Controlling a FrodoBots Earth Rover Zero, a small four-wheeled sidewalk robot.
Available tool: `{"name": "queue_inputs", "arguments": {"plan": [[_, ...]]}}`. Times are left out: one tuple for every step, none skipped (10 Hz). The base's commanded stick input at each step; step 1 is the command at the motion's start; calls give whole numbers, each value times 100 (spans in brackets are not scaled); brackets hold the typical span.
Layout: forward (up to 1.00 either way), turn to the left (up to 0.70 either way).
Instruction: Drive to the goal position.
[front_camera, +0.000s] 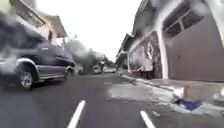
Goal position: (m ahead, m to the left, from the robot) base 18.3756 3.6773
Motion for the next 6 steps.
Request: {"name": "queue_inputs", "arguments": {"plan": [[100,6],[100,1],[100,15],[100,23],[100,10],[100,7]]}}
